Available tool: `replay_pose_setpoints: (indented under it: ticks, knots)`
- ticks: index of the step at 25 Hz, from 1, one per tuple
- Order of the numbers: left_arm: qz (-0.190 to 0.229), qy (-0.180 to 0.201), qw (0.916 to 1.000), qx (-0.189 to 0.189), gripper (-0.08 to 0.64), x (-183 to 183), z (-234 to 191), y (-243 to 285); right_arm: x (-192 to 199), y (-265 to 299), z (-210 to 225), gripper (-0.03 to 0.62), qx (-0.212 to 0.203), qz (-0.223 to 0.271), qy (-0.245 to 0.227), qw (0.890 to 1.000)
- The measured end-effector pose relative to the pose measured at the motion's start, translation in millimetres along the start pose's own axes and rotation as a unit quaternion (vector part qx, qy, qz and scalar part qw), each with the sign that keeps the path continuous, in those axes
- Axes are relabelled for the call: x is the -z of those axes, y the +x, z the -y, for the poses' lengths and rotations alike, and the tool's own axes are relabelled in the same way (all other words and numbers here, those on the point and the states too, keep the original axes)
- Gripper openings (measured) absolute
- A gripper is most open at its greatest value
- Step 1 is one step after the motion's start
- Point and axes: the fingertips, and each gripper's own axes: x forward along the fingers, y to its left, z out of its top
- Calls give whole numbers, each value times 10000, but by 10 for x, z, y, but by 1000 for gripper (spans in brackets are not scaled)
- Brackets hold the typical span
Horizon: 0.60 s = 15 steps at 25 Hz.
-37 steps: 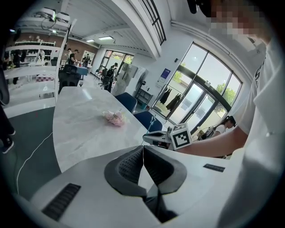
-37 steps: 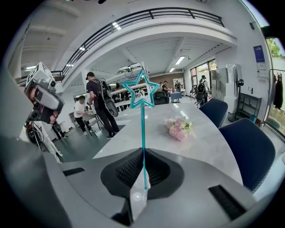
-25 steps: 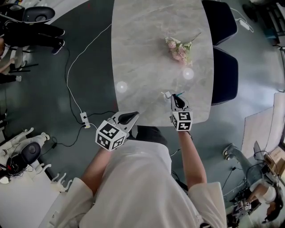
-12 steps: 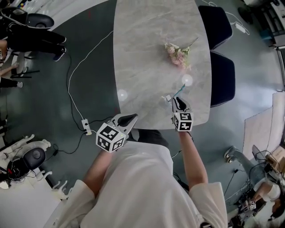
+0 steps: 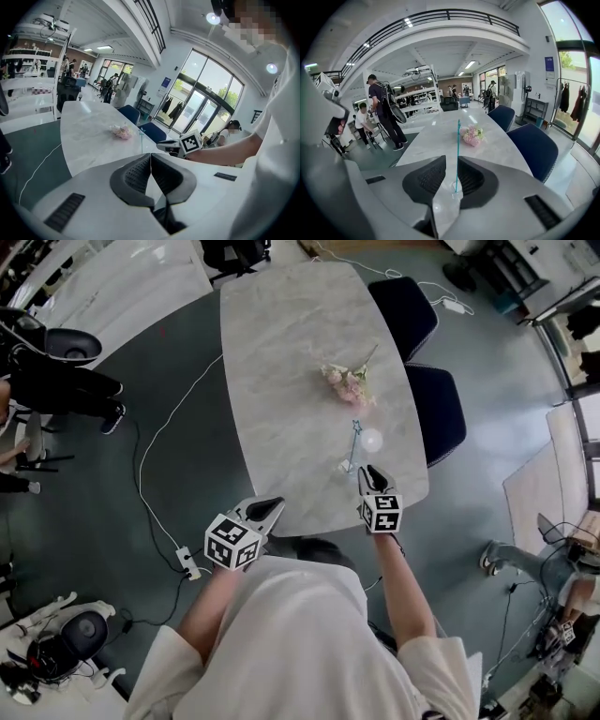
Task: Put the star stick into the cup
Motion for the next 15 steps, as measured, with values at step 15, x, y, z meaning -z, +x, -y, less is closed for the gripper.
replay_pose_setpoints:
  ticks: [15]
  knots:
    - [39, 752, 9918, 1037, 21, -280, 291, -921, -849, -1514, -919, 53, 678, 551, -118, 9961]
